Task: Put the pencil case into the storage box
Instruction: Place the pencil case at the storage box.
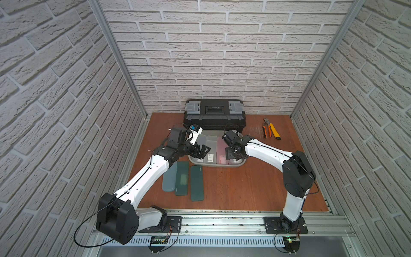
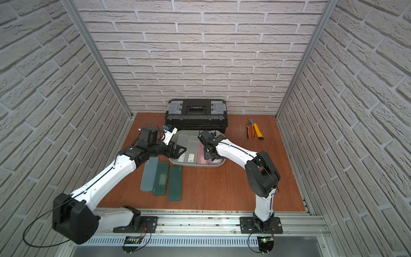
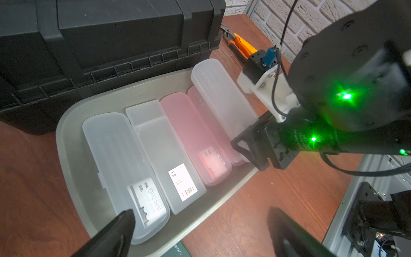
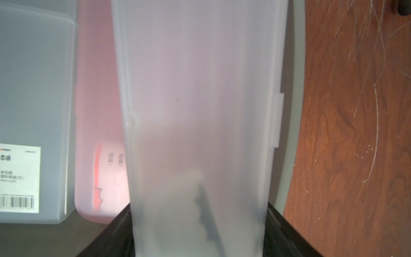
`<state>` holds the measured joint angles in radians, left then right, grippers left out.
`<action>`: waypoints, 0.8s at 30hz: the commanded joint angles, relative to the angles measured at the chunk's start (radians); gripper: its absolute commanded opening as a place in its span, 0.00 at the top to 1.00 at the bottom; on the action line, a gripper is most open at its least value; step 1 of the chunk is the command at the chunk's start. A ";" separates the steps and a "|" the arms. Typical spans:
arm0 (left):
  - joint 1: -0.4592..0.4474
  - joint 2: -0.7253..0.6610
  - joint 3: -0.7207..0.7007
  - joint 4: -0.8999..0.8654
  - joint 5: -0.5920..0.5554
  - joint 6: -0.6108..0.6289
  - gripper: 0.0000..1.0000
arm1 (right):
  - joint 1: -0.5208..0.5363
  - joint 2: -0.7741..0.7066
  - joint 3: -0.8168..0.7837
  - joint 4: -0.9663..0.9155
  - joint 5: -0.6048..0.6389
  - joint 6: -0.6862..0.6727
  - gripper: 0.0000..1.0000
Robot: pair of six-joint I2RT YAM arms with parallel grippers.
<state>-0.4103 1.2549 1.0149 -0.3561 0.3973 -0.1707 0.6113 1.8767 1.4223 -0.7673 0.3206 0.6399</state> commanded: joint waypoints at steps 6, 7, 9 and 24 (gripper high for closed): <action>-0.005 -0.023 0.001 0.042 -0.012 0.022 0.02 | -0.004 0.029 -0.007 0.060 0.015 0.021 0.25; -0.005 -0.025 0.001 0.041 -0.012 0.022 0.01 | -0.004 0.027 -0.007 0.056 0.014 0.023 0.23; -0.005 -0.025 0.000 0.040 -0.014 0.023 0.01 | -0.004 0.016 -0.008 0.058 0.019 0.021 0.18; 0.006 -0.045 -0.005 0.004 -0.130 0.017 0.02 | -0.006 -0.153 -0.015 0.075 0.087 -0.070 0.05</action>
<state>-0.4107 1.2415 1.0149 -0.3557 0.3233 -0.1505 0.6102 1.7699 1.4174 -0.7338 0.3710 0.6125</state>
